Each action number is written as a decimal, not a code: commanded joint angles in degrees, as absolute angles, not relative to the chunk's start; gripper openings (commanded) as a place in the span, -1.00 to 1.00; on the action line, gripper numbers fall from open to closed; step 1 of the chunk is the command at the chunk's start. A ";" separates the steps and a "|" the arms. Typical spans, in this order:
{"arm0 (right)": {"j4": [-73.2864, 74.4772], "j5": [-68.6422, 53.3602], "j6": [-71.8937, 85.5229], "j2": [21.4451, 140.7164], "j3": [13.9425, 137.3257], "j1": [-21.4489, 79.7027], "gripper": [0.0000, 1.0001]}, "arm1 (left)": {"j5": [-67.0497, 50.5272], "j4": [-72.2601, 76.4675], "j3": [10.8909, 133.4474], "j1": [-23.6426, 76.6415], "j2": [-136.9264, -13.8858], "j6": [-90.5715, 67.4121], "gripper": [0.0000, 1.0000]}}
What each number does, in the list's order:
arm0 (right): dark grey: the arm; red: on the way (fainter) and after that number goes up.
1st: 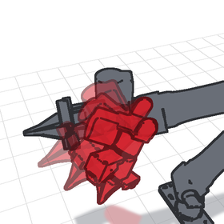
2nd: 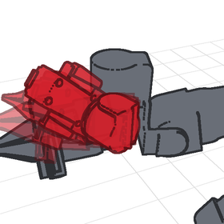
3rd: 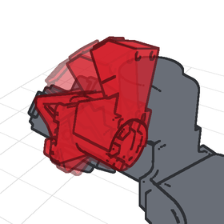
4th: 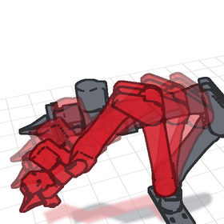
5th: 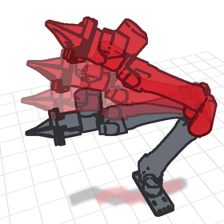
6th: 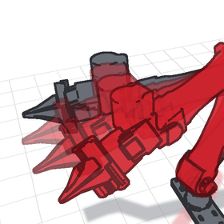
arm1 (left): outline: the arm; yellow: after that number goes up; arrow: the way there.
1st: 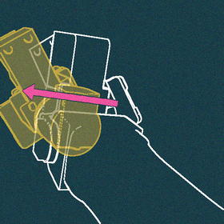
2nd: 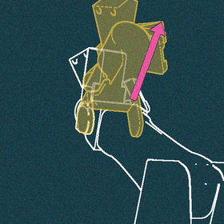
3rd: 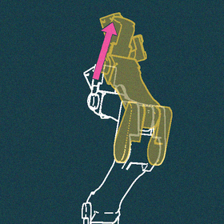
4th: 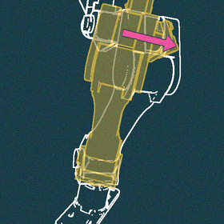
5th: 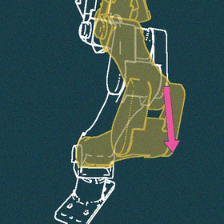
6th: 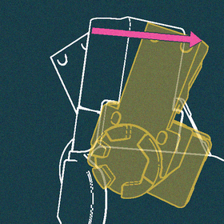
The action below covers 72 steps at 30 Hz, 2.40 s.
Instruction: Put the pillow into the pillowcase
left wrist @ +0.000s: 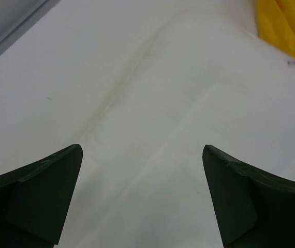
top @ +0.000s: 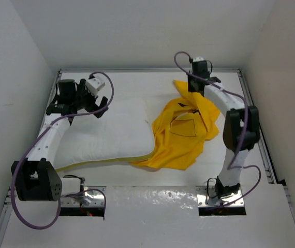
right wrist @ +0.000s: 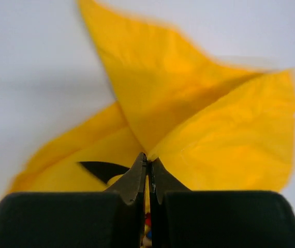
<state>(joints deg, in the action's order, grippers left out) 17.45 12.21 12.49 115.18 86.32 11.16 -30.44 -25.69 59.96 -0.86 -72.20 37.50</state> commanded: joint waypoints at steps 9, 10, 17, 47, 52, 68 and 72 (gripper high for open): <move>-8.77 -7.11 2.71 77.27 92.29 28.13 -1.00 | -35.33 -11.44 71.63 -7.47 -83.59 12.49 0.99; -9.92 -6.86 3.42 76.12 91.68 28.13 -1.00 | -35.59 -10.73 71.63 -7.47 -83.50 12.31 0.98; 6.33 18.42 4.71 80.48 93.50 18.48 -1.00 | -36.65 -8.79 71.63 -7.56 -82.97 13.01 0.99; 16.89 -15.46 -5.28 92.10 64.42 35.15 0.98 | -35.07 -12.83 66.01 -7.56 -81.30 20.12 0.98; 16.87 -5.83 -1.67 97.72 65.47 36.65 0.86 | -34.72 -12.83 64.78 -7.47 -80.25 21.36 0.97; 30.15 -11.45 -8.53 94.23 104.13 35.68 -1.00 | -24.80 -8.44 61.96 -7.56 -78.31 15.83 0.97; 14.56 -26.51 -3.98 83.88 101.35 35.77 -1.00 | -16.55 -4.05 60.91 -7.65 -78.49 12.05 0.97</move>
